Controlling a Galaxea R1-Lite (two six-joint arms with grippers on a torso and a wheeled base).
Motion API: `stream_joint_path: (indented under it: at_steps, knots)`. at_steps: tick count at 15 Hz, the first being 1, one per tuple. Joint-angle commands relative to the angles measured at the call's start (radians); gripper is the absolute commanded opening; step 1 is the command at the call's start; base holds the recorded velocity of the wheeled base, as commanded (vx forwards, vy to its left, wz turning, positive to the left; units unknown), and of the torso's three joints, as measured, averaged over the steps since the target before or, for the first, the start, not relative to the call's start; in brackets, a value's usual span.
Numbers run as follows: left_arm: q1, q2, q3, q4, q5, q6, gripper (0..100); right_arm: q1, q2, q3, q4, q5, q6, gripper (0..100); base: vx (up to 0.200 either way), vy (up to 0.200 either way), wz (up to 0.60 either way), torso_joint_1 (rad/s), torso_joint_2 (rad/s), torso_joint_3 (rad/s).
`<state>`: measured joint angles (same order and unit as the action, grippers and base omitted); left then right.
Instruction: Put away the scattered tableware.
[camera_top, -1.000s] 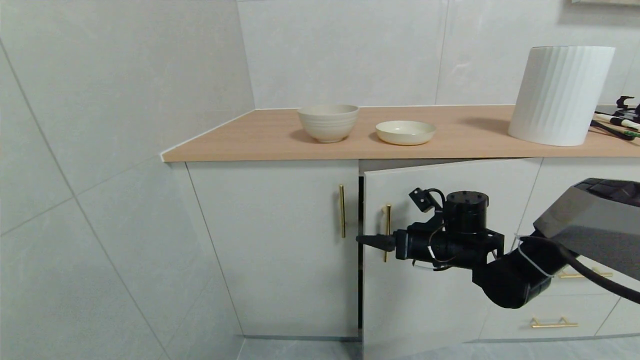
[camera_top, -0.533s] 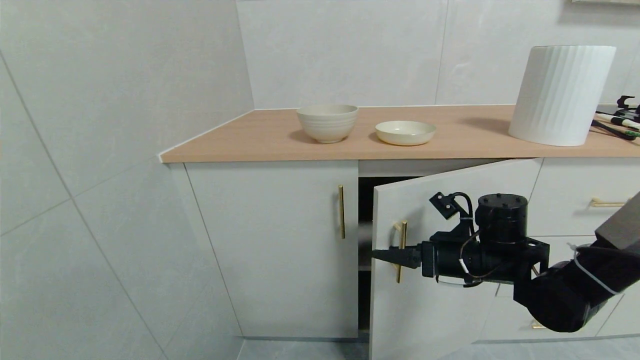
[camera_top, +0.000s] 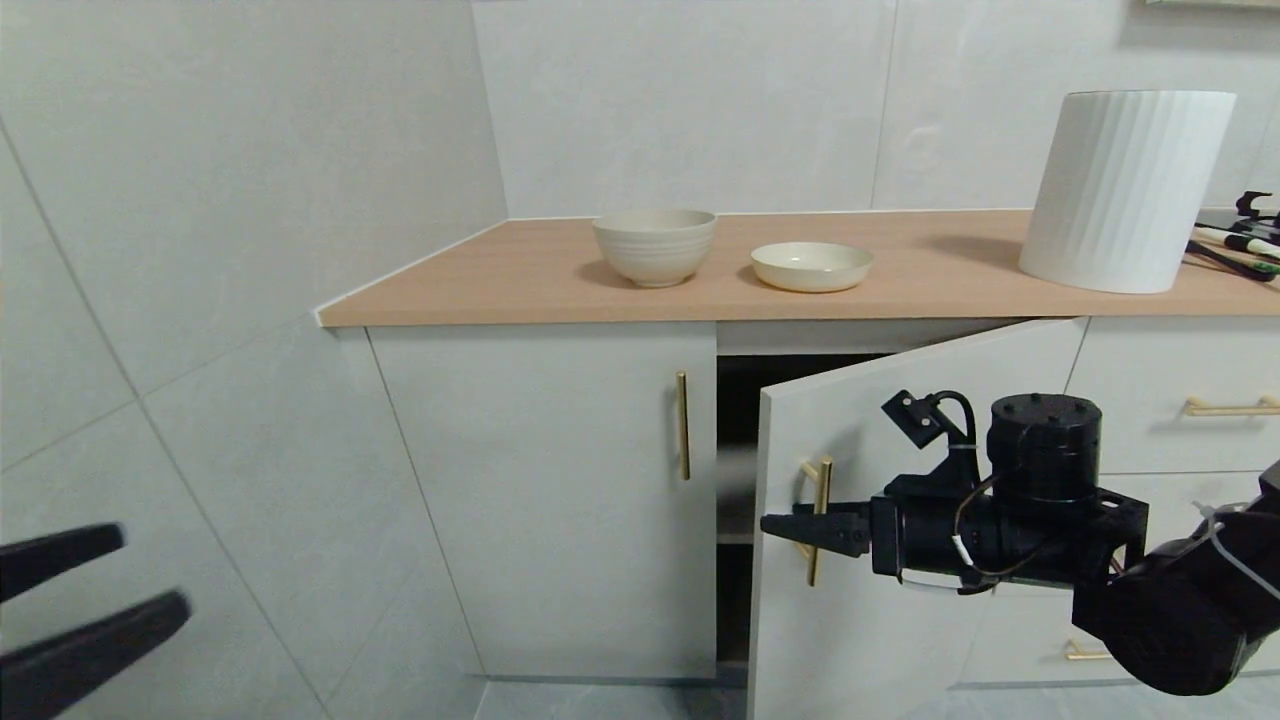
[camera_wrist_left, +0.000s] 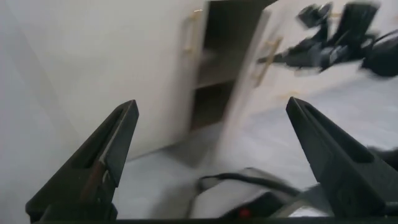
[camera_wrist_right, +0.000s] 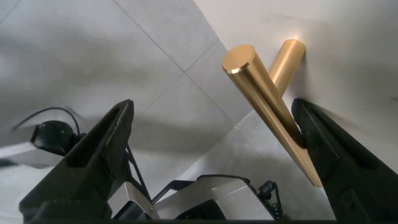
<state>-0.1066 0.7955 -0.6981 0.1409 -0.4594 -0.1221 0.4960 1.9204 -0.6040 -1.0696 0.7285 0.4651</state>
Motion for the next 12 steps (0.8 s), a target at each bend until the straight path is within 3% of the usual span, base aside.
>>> stream_joint_path:
  at_steps: [1,2,4,5,8,9,12]
  knots:
    - [-0.148,0.599,-0.089,-0.320,-0.124,-0.145,100,0.001,-0.011,0.018,0.007,0.000,0.001,100,0.000,0.000,0.00,0.000,0.00,0.000]
    - [-0.163,0.645,-0.087,-0.366,-0.124,-0.171,100,0.001,-0.011,0.017,0.007,0.000,0.000,100,0.000,0.000,0.00,0.000,0.00,0.000]
    - [-0.251,0.806,-0.026,-0.584,-0.122,-0.255,100,0.001,-0.017,0.026,0.007,0.000,0.000,100,0.000,0.000,0.00,0.000,0.00,0.000]
    - [-0.277,0.852,0.012,-0.659,-0.122,-0.277,100,0.001,-0.020,0.038,0.007,0.000,0.000,100,0.000,0.000,0.00,0.000,0.00,0.000]
    - [-0.328,0.965,0.131,-0.914,-0.119,-0.310,100,0.001,-0.021,0.049,0.007,0.000,-0.005,100,0.000,0.000,0.00,0.000,0.00,0.000]
    - [-0.332,1.024,0.175,-1.032,-0.087,-0.312,100,0.001,-0.021,0.050,0.007,0.000,-0.005,100,0.000,0.000,0.00,0.000,0.00,0.000]
    - [-0.357,1.104,0.198,-1.143,-0.070,-0.312,100,0.004,-0.015,0.056,0.007,0.000,-0.005,100,0.000,0.000,0.00,0.000,0.00,0.000]
